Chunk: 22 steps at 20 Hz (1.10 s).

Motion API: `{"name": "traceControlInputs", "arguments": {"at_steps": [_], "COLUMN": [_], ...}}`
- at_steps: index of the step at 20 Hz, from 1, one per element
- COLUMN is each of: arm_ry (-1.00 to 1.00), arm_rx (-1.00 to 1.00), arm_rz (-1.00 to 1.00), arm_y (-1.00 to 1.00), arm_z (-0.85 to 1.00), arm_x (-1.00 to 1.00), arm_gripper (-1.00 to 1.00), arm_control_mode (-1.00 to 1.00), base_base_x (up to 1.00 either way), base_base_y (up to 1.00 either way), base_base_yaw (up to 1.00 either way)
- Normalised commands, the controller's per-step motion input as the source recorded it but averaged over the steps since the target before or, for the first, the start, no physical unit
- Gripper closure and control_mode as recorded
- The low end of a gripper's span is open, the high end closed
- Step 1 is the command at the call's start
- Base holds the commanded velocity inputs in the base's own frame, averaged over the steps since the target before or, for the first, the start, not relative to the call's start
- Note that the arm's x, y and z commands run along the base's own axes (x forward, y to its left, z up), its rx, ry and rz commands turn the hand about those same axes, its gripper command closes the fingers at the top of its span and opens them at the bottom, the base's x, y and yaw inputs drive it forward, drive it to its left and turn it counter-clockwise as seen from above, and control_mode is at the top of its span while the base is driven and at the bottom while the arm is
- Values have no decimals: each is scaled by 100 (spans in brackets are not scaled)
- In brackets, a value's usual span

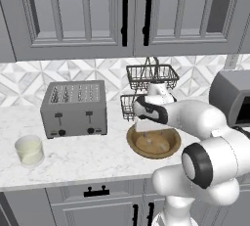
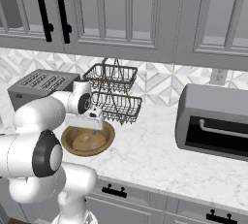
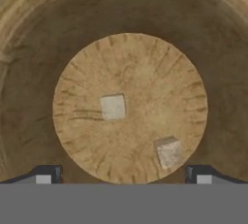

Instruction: Grab a lemon wedge from the fridge and one ice cube from the ice bowl, and put them in the glass of lemonade.

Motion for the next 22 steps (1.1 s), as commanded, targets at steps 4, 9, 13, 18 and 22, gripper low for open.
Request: {"name": "traceControlInputs", "arguments": {"at_steps": [4,9,13,18,22], "arm_ry": [-1,-3,0,-1,-5], "arm_rx": [-4,0,0,0,-1], "arm_rz": [0,0,3,1,-4], "arm_y": [2,4,0,1,3], "arm_z": [-40,-21,-15,-2,-5], "arm_x": [2,10,2,23,30], "arm_gripper": [-100,-100,-100,-100,-100], "arm_control_mode": [-100,-100,-100,-100,-100], "base_base_x": [0,0,0,0,0], "base_base_y": [0,0,0,0,0], "base_base_yaw": [0,0,0,0,0]}}
